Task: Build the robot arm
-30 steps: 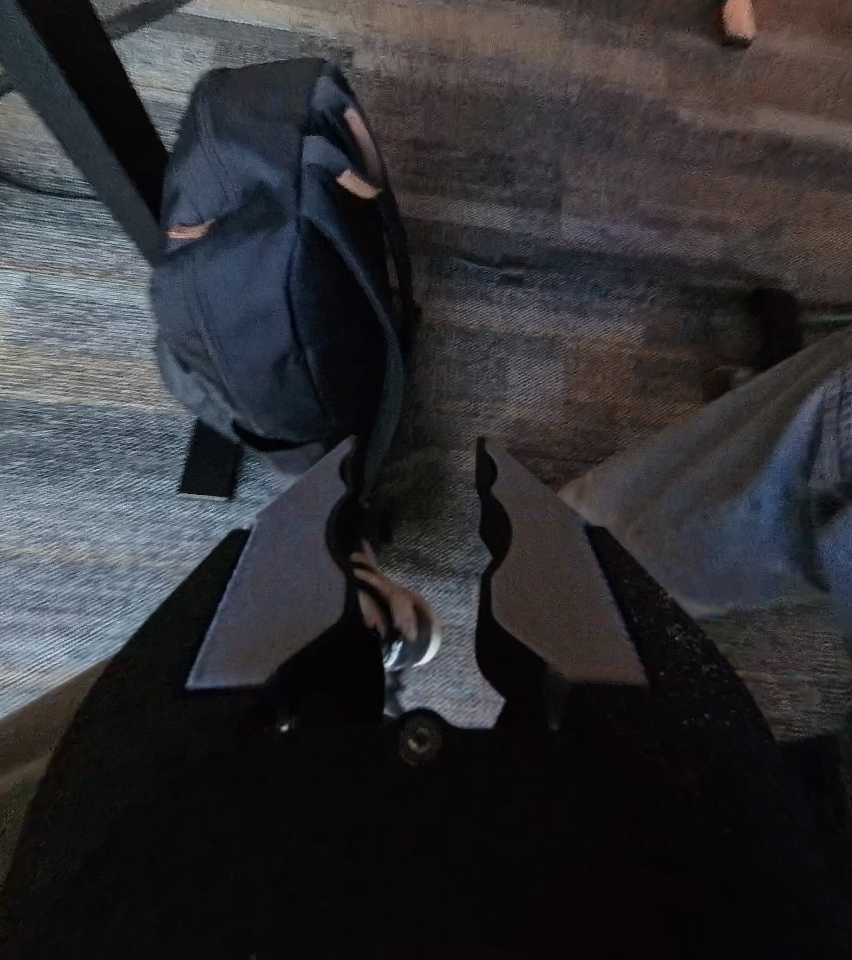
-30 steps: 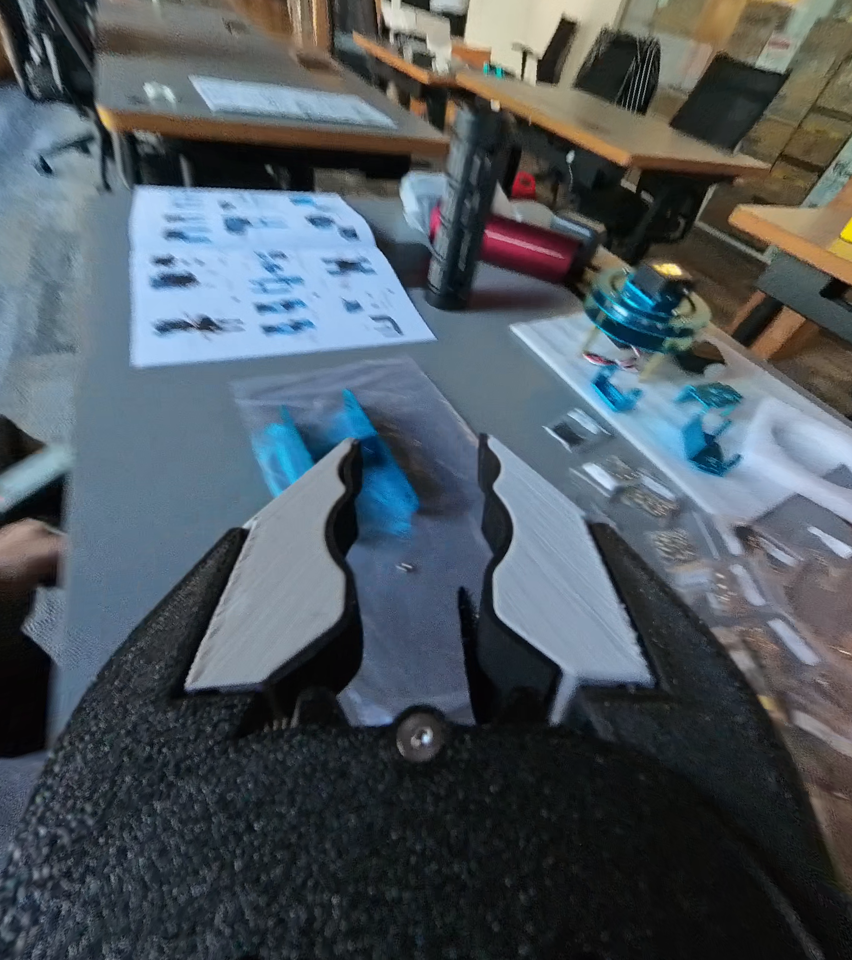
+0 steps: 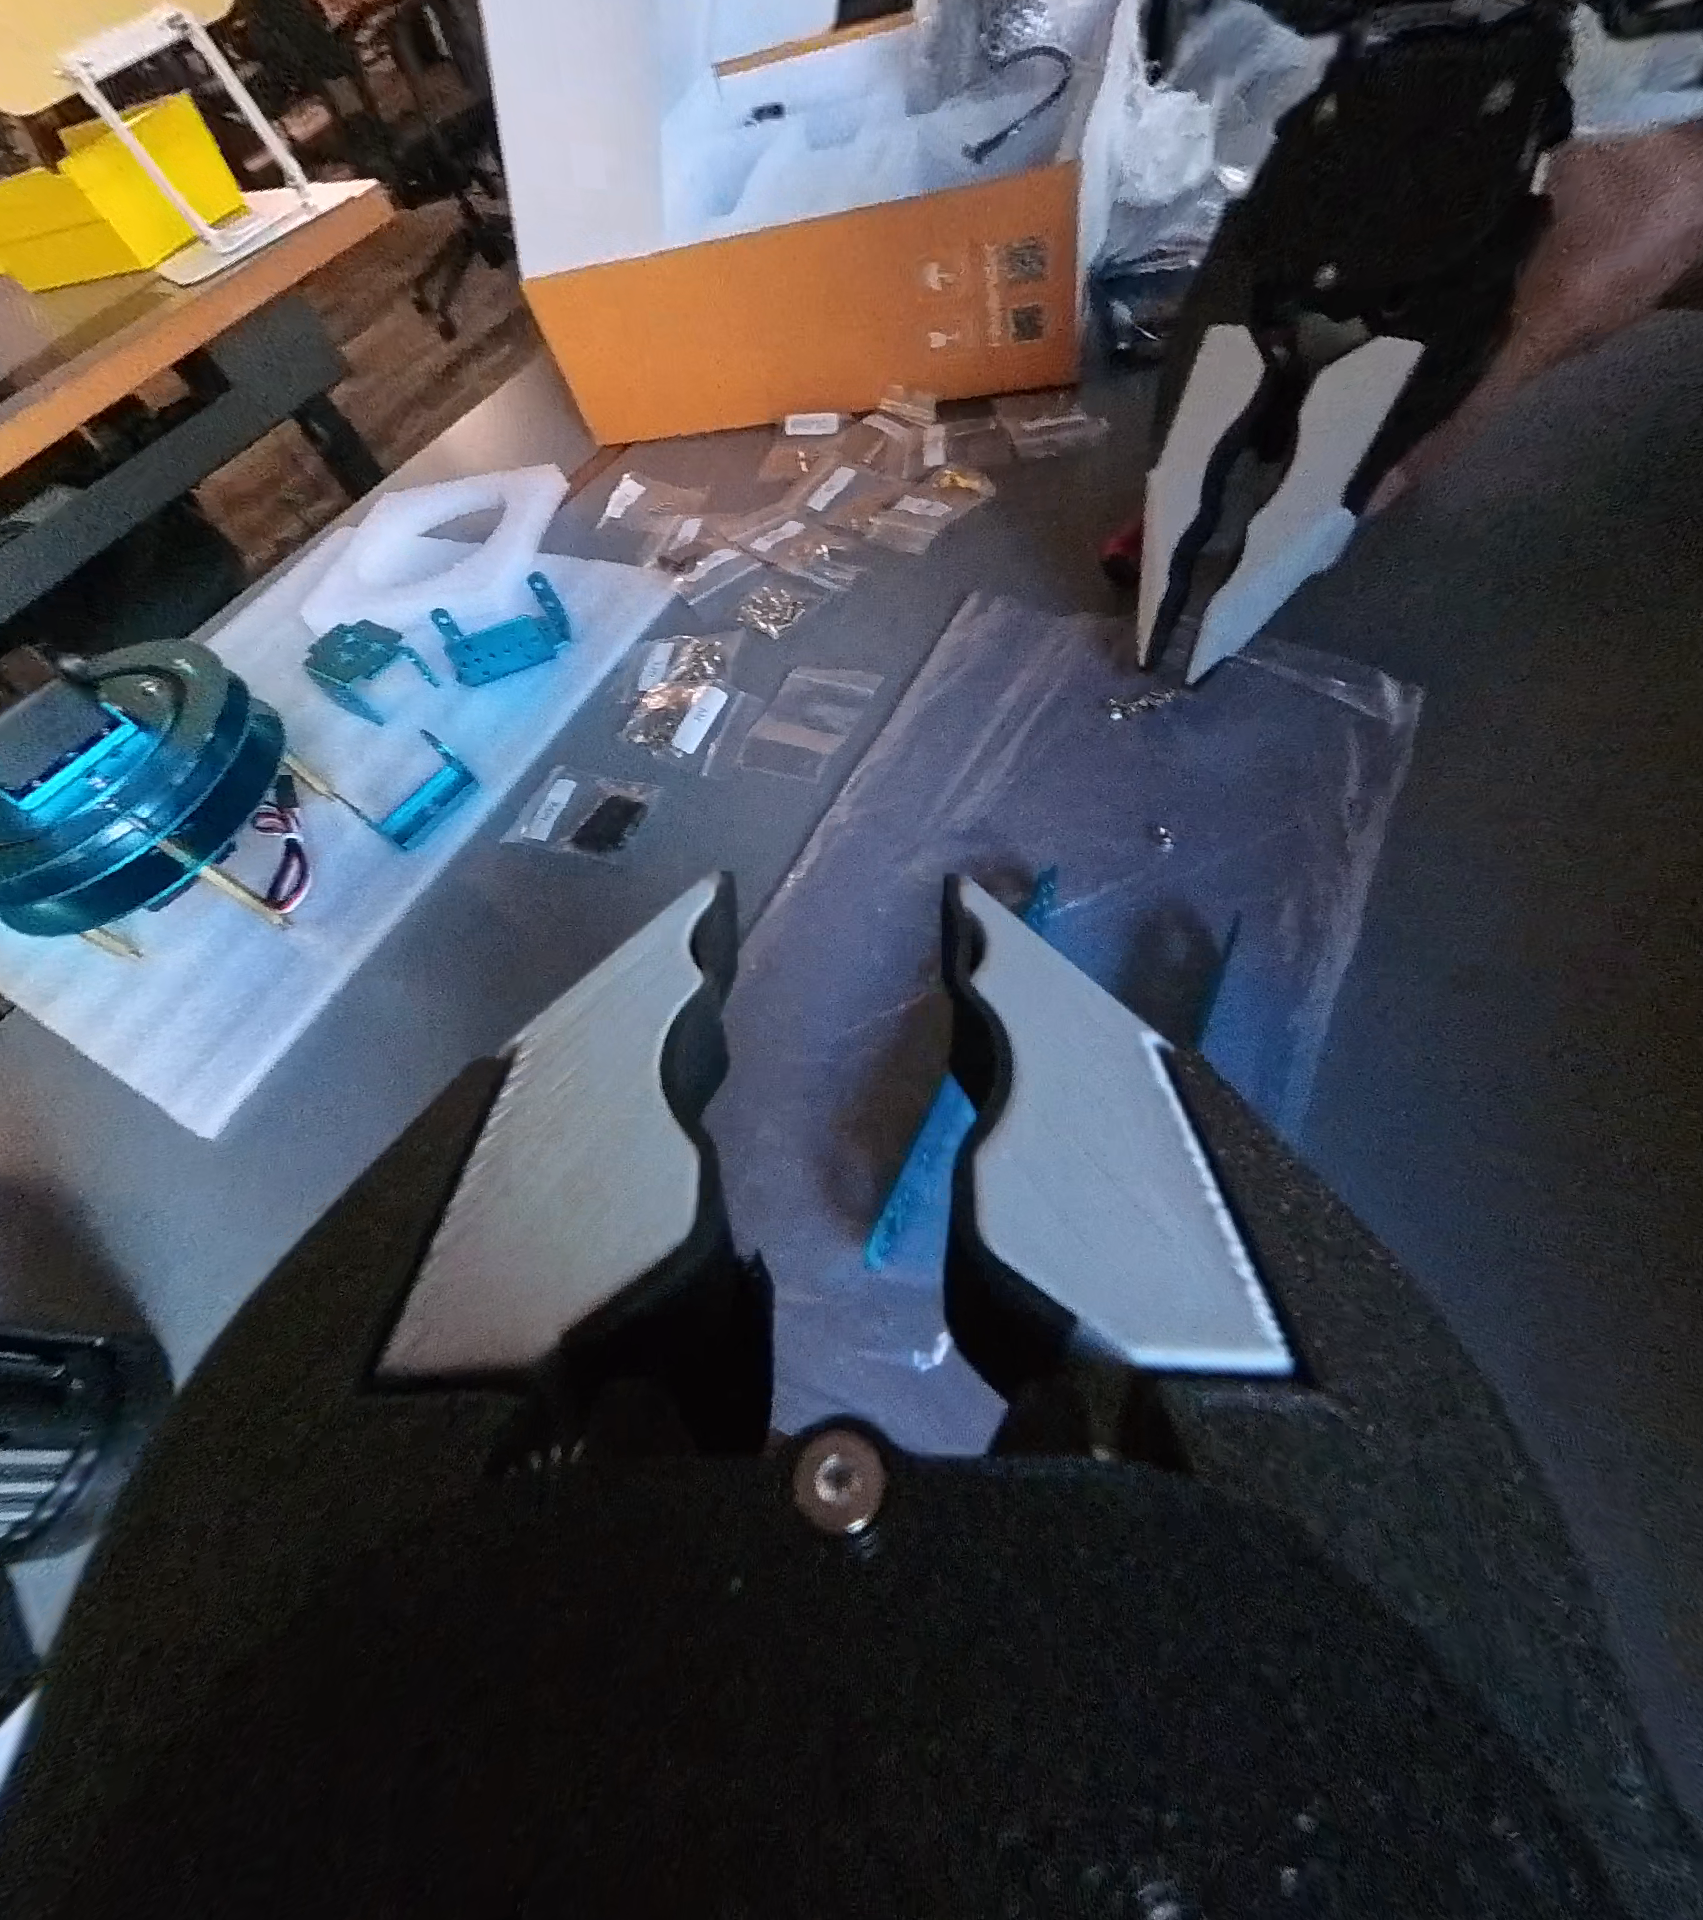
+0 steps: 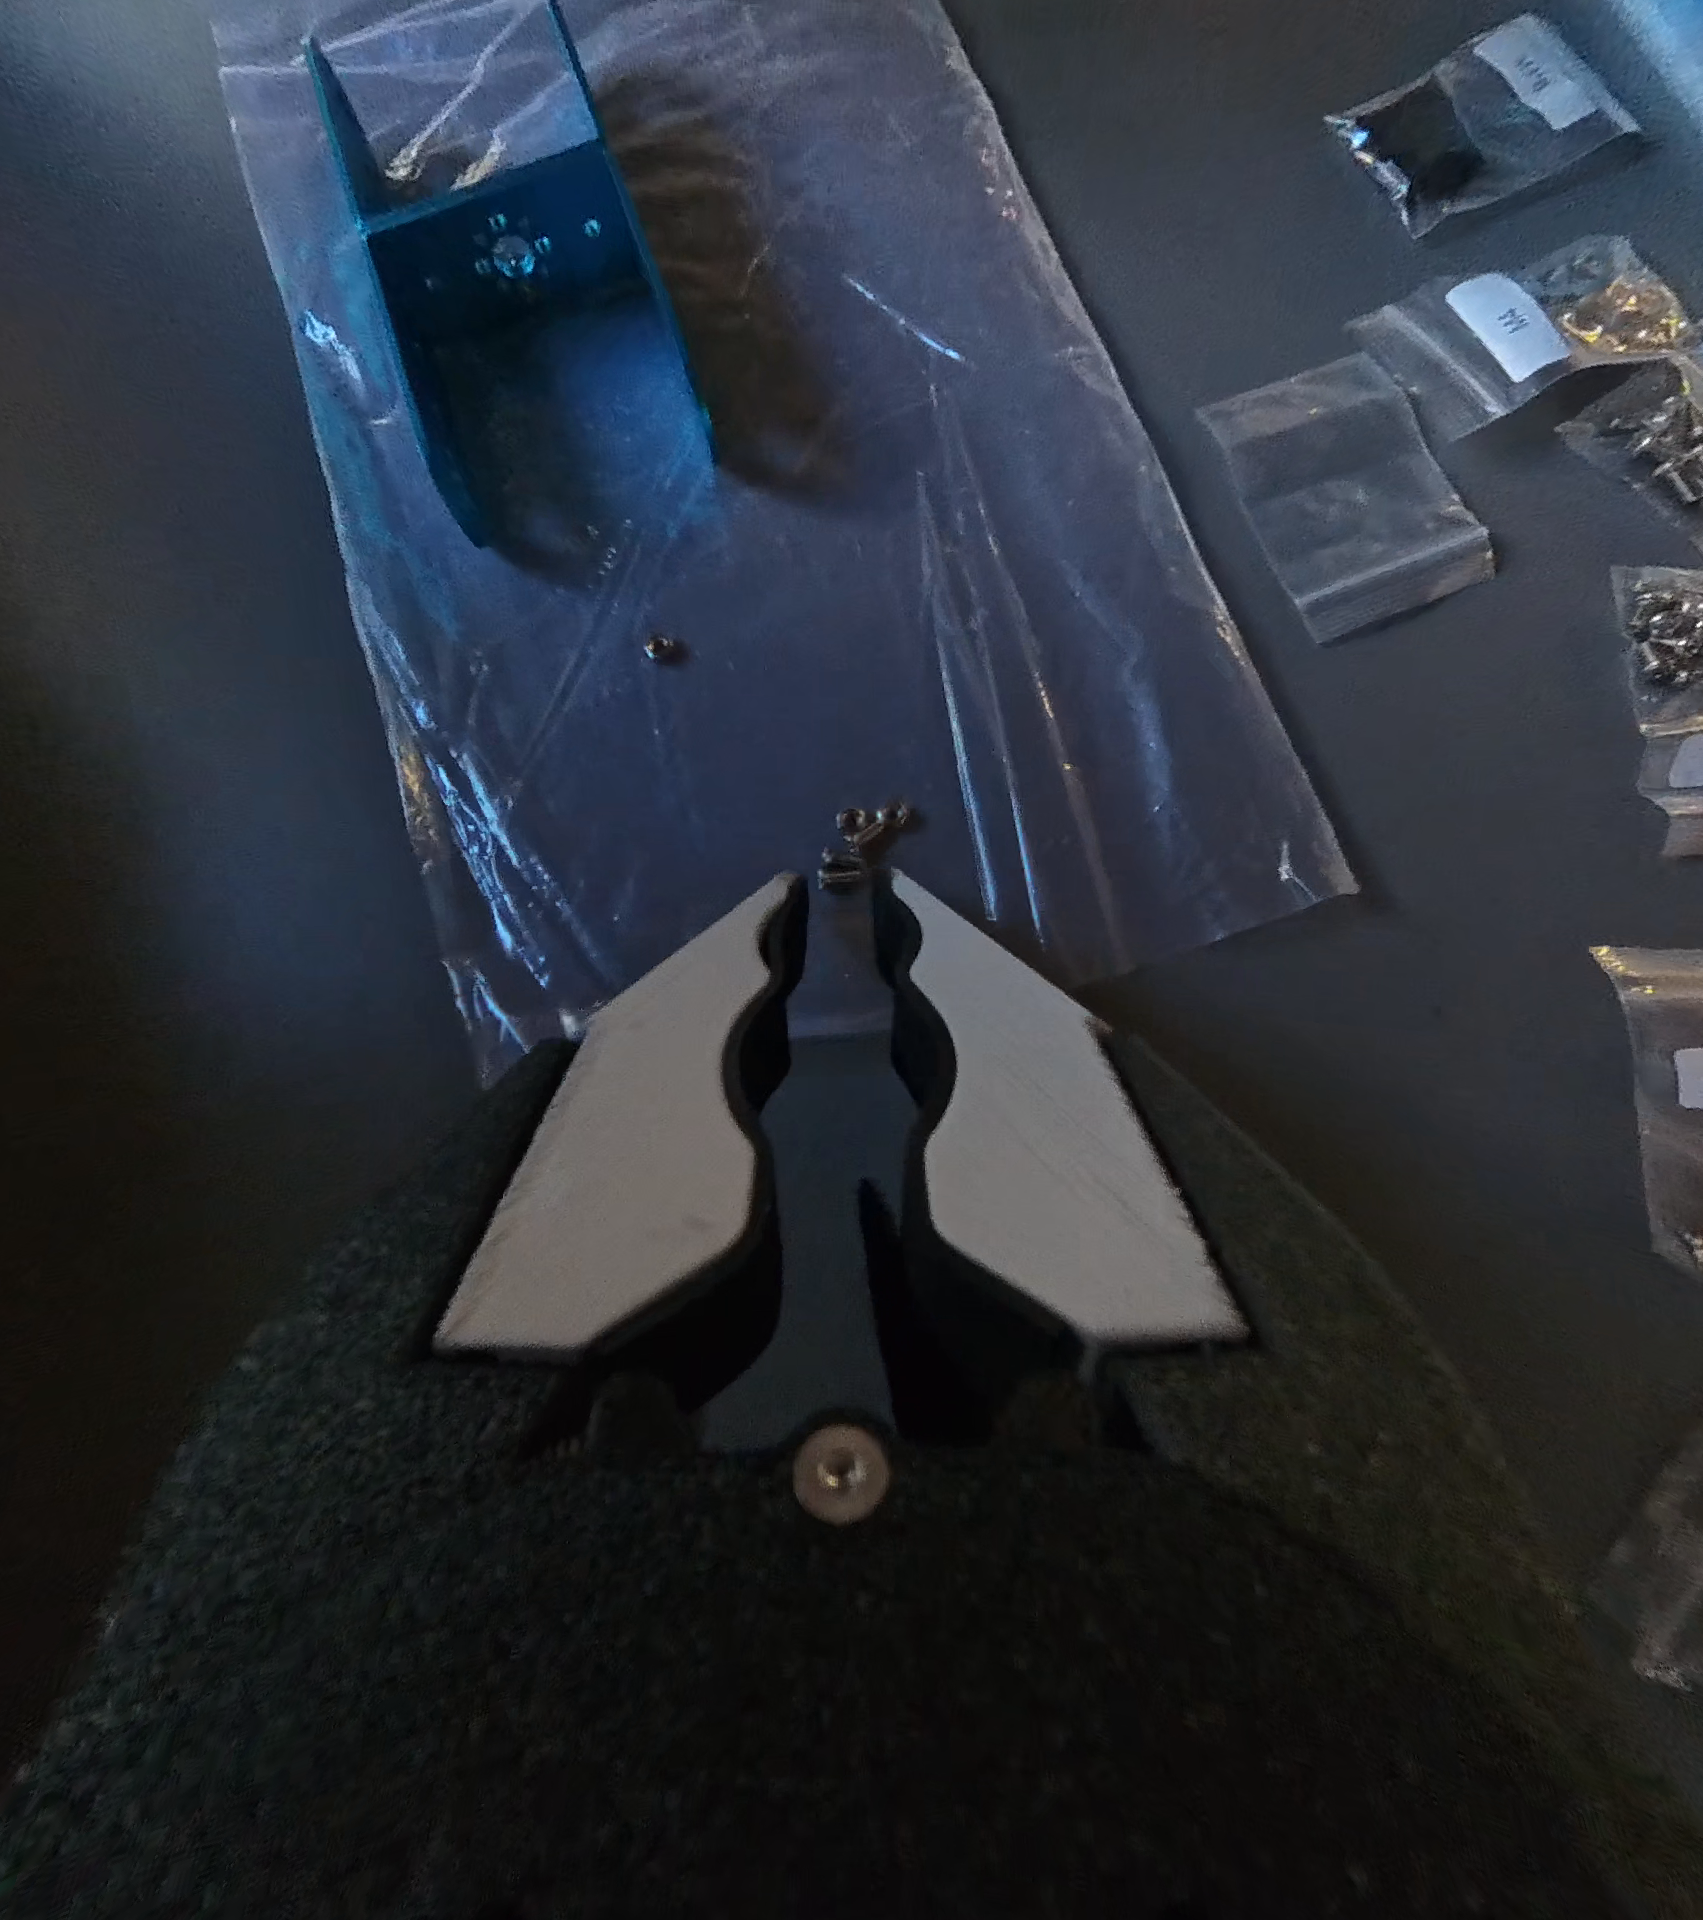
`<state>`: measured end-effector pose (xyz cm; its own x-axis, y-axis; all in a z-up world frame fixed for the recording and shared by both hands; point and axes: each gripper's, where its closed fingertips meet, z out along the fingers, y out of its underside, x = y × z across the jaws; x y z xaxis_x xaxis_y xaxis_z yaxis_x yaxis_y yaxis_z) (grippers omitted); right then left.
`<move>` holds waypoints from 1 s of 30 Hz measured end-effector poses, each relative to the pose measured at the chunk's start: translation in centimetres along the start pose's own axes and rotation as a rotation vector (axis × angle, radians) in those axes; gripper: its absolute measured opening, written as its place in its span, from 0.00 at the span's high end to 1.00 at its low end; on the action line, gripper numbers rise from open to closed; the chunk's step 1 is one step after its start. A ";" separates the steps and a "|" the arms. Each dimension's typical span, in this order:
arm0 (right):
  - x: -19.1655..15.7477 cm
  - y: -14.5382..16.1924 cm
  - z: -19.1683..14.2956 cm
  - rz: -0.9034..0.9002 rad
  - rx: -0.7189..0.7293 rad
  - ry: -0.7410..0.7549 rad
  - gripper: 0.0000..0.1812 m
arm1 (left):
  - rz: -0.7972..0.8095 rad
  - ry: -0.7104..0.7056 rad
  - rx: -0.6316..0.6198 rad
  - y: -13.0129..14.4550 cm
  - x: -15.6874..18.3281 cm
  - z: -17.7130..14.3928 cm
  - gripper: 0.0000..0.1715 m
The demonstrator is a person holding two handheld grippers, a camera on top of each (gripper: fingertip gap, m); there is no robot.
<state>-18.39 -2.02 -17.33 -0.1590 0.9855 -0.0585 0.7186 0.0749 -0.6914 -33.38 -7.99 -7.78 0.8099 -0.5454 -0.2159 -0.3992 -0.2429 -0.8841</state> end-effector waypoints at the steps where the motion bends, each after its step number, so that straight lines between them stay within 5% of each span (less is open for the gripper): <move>1: 0.0 0.1 0.1 0.004 -0.004 -0.009 0.94 | 0.009 0.016 -0.004 0.3 0.4 -0.1 0.77; 15: 0.2 -0.2 0.4 -0.057 -0.022 0.034 0.96 | -0.138 0.088 0.115 1.0 3.0 -2.6 0.78; 18: -0.5 -1.9 -0.9 -0.076 0.031 -0.021 0.96 | -0.058 0.118 0.069 1.7 4.4 -1.9 0.78; 20: -2.8 -4.3 -1.8 -0.127 0.116 -0.186 0.96 | 0.055 0.103 0.020 2.5 4.6 -1.3 0.78; 21: -4.2 -4.4 -1.6 -0.176 0.084 -0.298 0.96 | 0.099 0.099 -0.019 3.1 4.6 -1.0 0.78; 30: -3.2 -2.5 3.6 -0.737 -0.405 -0.540 0.96 | 0.157 0.059 -0.051 4.0 5.6 -2.7 0.78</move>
<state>-22.06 -5.93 -18.01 -0.8720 0.4785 -0.1035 0.4775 0.7848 -0.3949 -31.60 -14.15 -11.45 0.7100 -0.6254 -0.3237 -0.5412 -0.1906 -0.8190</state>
